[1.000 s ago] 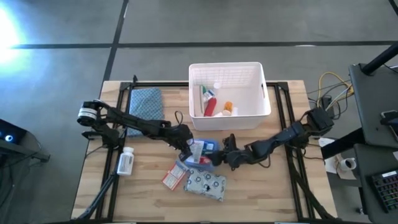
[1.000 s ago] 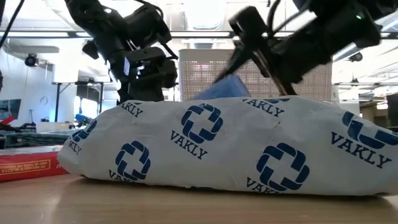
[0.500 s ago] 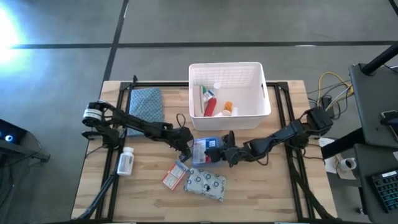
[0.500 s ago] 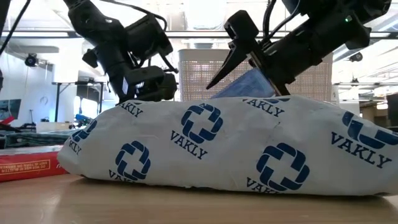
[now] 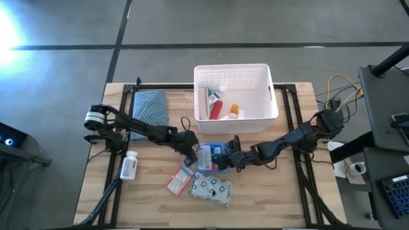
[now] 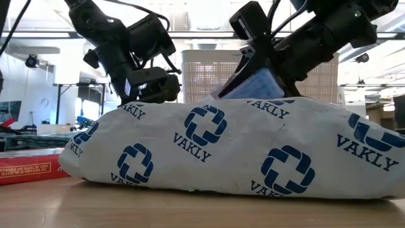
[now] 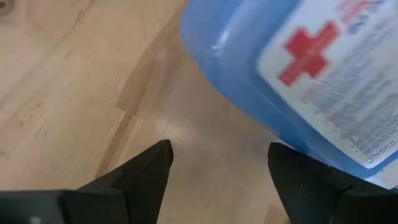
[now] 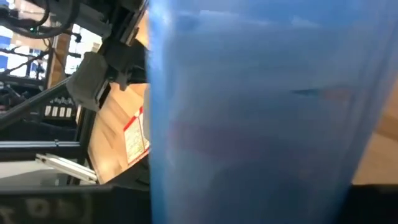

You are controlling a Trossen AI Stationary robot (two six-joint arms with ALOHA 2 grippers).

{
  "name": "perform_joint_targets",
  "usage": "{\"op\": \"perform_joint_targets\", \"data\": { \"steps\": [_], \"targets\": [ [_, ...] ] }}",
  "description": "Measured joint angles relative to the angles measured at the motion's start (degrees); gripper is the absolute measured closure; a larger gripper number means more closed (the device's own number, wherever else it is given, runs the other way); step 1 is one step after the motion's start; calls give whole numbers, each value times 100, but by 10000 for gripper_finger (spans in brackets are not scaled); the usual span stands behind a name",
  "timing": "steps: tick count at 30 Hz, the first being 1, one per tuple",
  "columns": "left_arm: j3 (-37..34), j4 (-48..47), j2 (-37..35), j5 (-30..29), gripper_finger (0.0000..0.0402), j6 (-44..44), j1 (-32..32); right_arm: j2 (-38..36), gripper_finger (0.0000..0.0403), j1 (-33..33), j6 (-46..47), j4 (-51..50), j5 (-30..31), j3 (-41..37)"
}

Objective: Pick & place medical supplies in basket/bin
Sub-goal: Put the blue first aid kit into the white bin

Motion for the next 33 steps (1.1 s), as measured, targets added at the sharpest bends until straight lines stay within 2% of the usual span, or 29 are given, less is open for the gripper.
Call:
{"op": "perform_joint_targets", "data": {
  "steps": [4, 11, 19, 21, 23, 25, 27, 30, 33],
  "targets": [
    [-12, -157, -405, -38, 162, -102, -12, -168, 252, 0, -335, -149, 2, -7],
    [-12, -1102, -1758, -41, 182, -503, -38, -768, 252, 11, -1075, -150, 7, -12],
    [-1, -1125, -3427, -123, 187, -667, -71, -1879, 252, -39, -2190, -260, 10, 311],
    [-1, -1101, -3697, -377, 187, -750, -71, -2148, 252, -89, -2518, -368, 105, 440],
    [-1, -1096, -3919, -560, 187, -779, -69, -2408, 252, -127, -2849, -560, 510, 631],
    [-1, -1047, -4086, -649, 187, -785, -69, -2671, 246, -229, -3016, -955, 1053, 867],
    [-1, -1058, -4173, -655, 187, -785, -69, -2853, 240, -452, -2956, -1760, 1569, 1150],
    [-1, -1067, -4199, -651, 187, -785, -69, -2951, 238, -1007, -2627, -3265, 1675, 1577],
    [-1, -1067, -4152, -651, 187, -785, -69, -2909, 238, -1630, -2492, -4264, 1598, 1941]
  ]
}}
